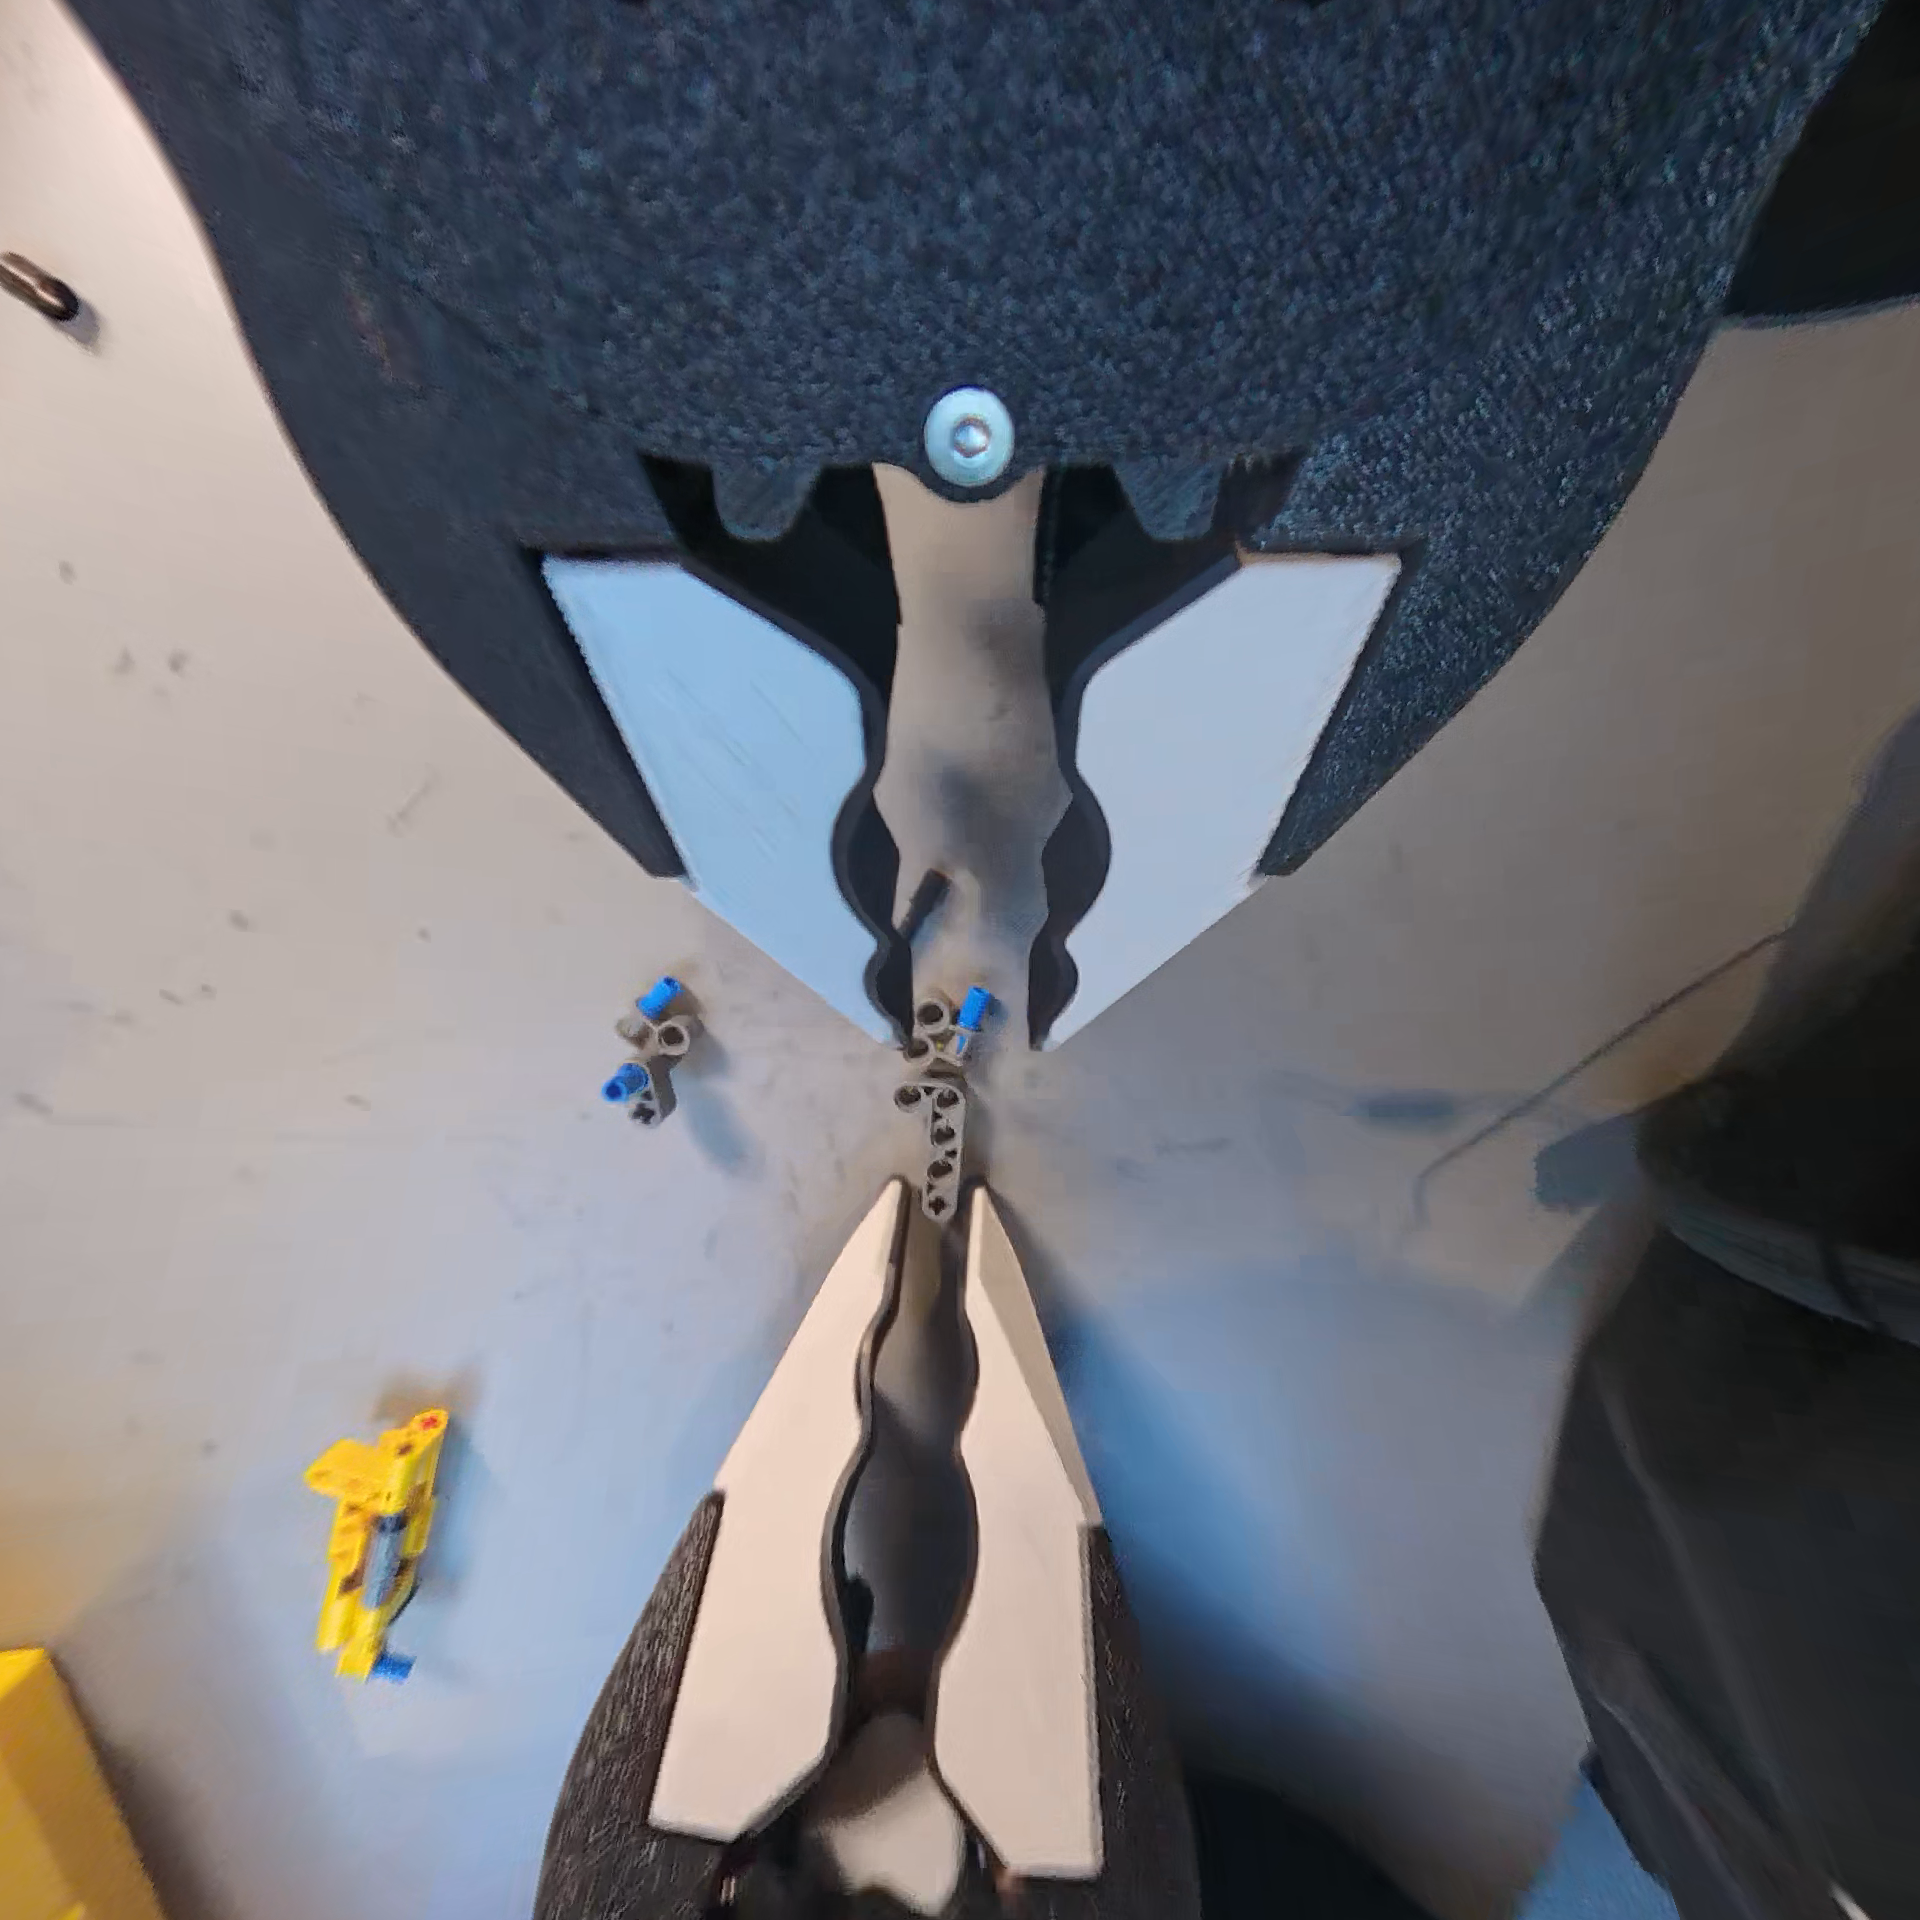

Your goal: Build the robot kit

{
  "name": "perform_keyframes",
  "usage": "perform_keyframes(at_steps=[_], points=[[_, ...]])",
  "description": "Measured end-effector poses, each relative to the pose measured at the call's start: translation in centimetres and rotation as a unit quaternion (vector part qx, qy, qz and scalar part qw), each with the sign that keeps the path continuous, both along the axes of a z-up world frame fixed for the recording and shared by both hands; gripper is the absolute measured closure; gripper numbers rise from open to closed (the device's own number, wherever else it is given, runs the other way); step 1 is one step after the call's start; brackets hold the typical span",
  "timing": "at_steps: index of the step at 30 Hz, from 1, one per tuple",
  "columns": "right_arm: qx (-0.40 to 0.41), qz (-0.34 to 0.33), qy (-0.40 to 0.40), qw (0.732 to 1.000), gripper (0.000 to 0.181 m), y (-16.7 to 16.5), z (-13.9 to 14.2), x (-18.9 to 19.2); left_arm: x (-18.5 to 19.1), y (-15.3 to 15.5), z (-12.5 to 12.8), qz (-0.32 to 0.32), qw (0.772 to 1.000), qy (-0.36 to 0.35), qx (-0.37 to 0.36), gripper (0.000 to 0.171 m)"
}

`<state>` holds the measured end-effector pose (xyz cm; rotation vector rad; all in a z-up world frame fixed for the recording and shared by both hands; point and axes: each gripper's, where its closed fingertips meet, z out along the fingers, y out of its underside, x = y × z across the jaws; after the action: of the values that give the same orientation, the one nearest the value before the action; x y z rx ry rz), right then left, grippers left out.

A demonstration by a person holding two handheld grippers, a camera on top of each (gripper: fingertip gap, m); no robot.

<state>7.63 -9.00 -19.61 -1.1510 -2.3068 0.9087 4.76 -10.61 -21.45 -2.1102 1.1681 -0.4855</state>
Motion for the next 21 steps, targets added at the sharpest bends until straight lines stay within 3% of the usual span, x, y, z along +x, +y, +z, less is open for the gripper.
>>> perform_keyframes(at_steps=[7,12,16,21], points=[[0.015,-0.011,-0.028,0.999,0.167,0.1,-1.5,-0.4,0.3,-0.4,0.3,-0.006,1.000,-0.015,-0.007,0.158],[-0.007,-0.005,0.024,1.000,0.168,0.0,0.6,-0.8,0.7,-0.2,2.6,0.010,0.991,-0.124,-0.041,0.154],[-0.028,0.012,0.112,0.993,0.167,-1.0,3.8,-1.6,1.4,0.1,5.8,0.023,0.962,-0.259,-0.083,0.151],[0.011,0.034,0.145,0.989,0.168,-1.6,4.8,-1.6,1.6,0.1,7.9,0.031,0.912,-0.378,-0.159,0.154]])
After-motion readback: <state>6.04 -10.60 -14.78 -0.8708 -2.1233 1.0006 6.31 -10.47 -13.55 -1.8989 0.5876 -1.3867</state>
